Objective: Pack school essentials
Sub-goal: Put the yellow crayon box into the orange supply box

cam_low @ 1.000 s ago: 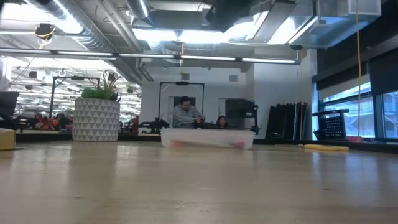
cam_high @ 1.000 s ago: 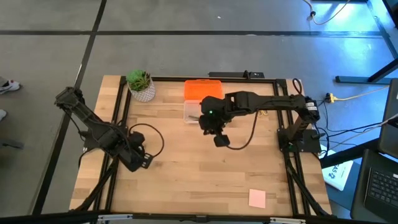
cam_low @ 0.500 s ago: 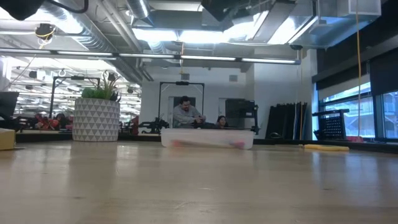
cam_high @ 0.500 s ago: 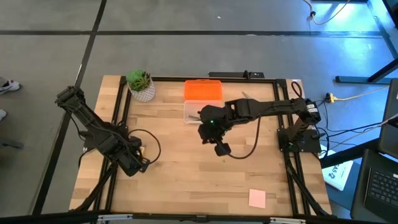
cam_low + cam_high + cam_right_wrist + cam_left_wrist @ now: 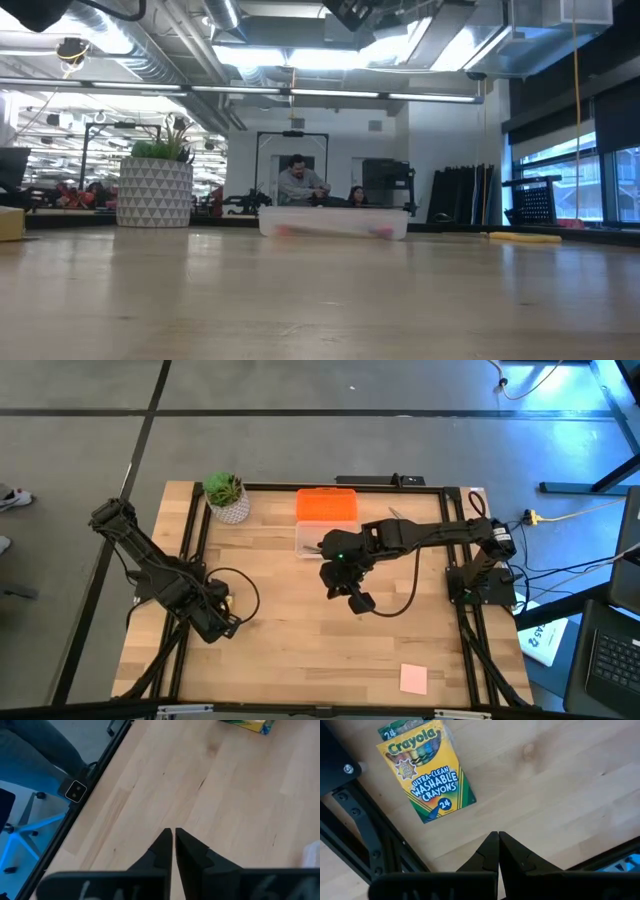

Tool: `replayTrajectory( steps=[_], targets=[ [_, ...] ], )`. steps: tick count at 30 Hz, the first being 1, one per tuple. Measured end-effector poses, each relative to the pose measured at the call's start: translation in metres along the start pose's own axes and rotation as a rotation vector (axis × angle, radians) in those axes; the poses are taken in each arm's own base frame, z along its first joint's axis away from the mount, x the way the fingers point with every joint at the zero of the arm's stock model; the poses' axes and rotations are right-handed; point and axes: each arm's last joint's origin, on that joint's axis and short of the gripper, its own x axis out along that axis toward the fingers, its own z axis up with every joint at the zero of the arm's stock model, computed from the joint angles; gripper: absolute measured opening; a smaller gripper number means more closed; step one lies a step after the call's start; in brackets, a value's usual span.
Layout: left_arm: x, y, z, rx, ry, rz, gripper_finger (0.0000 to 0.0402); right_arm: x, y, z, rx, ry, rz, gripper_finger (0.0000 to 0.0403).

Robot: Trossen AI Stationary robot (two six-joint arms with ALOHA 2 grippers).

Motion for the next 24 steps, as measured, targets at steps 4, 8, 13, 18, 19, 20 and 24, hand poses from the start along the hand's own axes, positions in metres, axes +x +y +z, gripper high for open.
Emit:
replayTrajectory(
  steps=[4, 8, 13, 18, 19, 20, 24],
  targets=[
    [0.000, 0.000, 0.000, 0.001, -0.001, 0.001, 0.0000, 0.000, 0.000, 0.000, 0.000, 0.000, 0.000, 0.0029],
    [0.011, 0.006, 0.001, 0.004, -0.011, 0.037, 0.0000, 0.000, 0.000, 0.000, 0.000, 0.000, 0.000, 0.0030],
    [0.022, 0.009, 0.005, -0.014, -0.001, -0.036, 0.0000, 0.000, 0.000, 0.000, 0.000, 0.000, -0.001, 0.0031],
    [0.027, 0.014, 0.006, -0.038, -0.002, -0.055, 0.0000, 0.000, 0.000, 0.001, -0.003, -0.007, -0.003, 0.0031],
    [0.029, 0.016, 0.006, -0.054, -0.007, -0.040, 0.0000, 0.000, 0.000, 0.001, -0.004, -0.008, -0.003, 0.0031],
    [0.029, 0.016, 0.006, -0.082, -0.006, -0.038, 0.0000, 0.000, 0.000, 0.001, -0.005, -0.011, -0.004, 0.0031],
    [0.030, 0.018, 0.005, -0.157, 0.003, -0.026, 0.0012, 0.000, -0.001, 0.002, -0.009, -0.022, -0.006, 0.0031]
  ],
)
